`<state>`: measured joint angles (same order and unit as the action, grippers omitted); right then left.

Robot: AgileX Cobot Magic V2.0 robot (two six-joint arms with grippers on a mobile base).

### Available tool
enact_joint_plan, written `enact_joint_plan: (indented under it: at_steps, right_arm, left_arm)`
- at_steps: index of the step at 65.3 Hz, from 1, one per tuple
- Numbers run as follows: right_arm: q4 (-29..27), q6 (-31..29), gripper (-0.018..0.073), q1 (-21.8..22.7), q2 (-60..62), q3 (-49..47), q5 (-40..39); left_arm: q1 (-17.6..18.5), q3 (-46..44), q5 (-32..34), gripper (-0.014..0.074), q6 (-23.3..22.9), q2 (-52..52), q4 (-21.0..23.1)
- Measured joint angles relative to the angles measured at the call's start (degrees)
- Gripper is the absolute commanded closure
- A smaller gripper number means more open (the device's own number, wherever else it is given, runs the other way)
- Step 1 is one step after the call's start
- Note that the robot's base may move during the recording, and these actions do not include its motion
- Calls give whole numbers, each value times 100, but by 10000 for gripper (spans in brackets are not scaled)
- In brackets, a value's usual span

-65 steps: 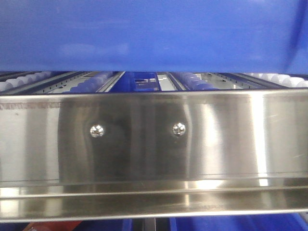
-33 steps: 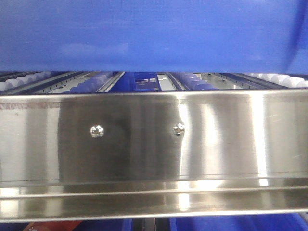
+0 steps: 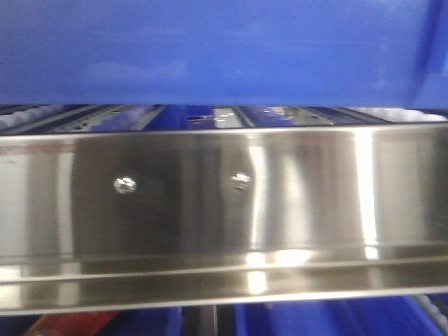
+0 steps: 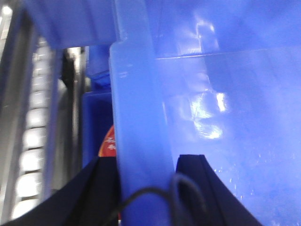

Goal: Move blue bin to conveyor side

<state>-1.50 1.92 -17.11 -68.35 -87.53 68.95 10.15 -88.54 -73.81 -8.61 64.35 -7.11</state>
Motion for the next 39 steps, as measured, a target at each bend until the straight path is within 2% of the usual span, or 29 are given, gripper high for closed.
enact_joint_plan:
  at_steps: [39]
  right_arm:
    - [-11,0,638,0,0,0,0]
  left_arm:
    - [0,0,0,613,0,-9,-9]
